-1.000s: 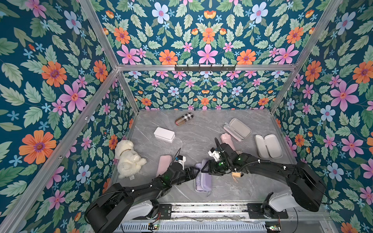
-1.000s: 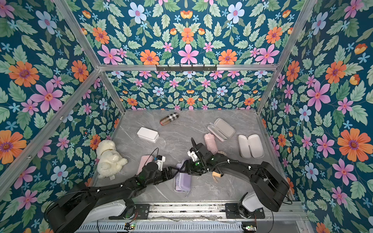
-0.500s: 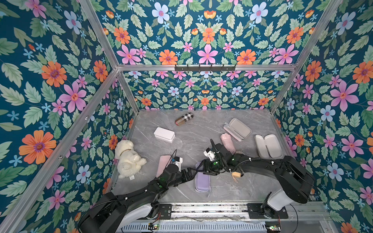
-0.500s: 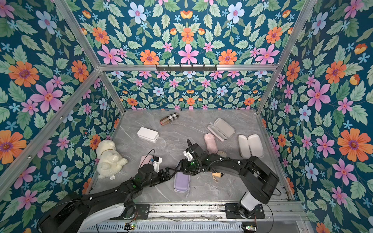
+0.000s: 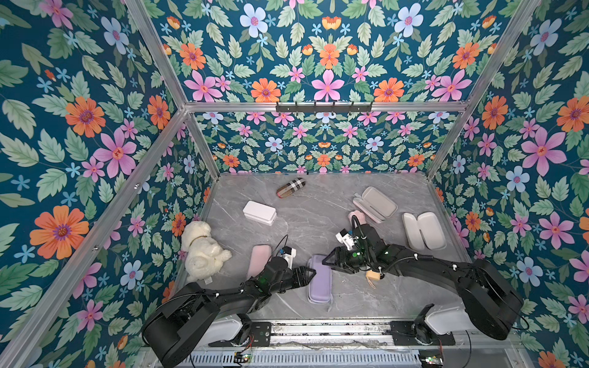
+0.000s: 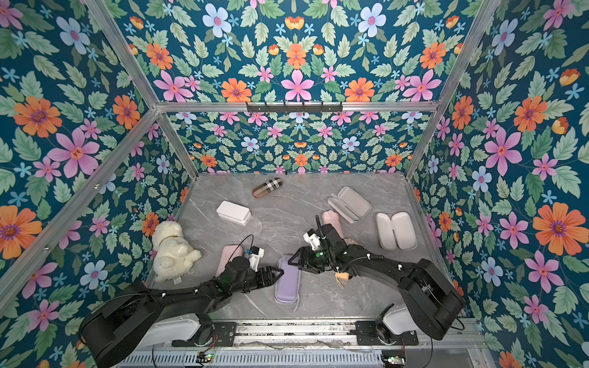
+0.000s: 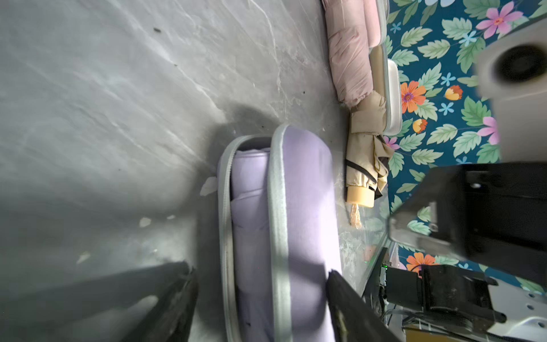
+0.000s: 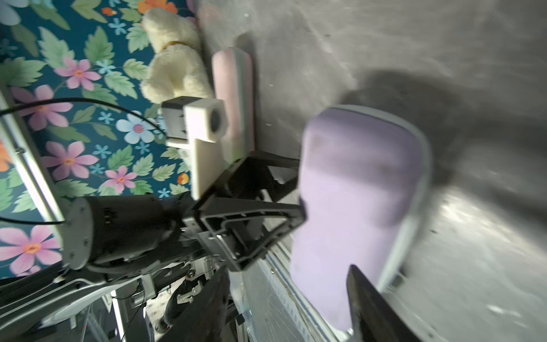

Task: Put umbrellas into zippered umbrella sleeves
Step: Pick up the umbrella sleeve at the center of the board.

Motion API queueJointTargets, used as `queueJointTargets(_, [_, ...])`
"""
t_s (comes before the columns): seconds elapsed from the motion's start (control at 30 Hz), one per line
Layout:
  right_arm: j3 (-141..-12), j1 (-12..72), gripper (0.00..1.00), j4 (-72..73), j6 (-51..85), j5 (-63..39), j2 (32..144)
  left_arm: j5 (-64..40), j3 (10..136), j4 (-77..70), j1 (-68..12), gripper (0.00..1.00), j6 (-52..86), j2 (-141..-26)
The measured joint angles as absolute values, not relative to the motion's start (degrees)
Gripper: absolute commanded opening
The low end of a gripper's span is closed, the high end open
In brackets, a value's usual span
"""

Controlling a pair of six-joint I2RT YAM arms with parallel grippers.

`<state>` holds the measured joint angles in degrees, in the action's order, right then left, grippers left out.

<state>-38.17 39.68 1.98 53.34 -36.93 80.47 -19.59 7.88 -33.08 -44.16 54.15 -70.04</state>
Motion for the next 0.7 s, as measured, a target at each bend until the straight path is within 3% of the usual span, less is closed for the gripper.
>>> queueJointTargets(0.23, [-35.3,40.4,0.61,-2.6,50.8,-33.6,82.2,-21.1,5.5,-32.2,-44.2,0.68,55.4,-66.3])
queueJointTargets(0.47, [-35.3,43.7,0.54,6.2,53.9,-34.3,90.2,-22.3,4.5,-35.6,-45.1,0.61,57.0,-68.0])
queueJointTargets(0.7, [-34.4,44.3,0.55,15.4,56.9,-36.0,93.8,-23.3,3.0,-40.8,-45.5,0.33,60.1,-70.7])
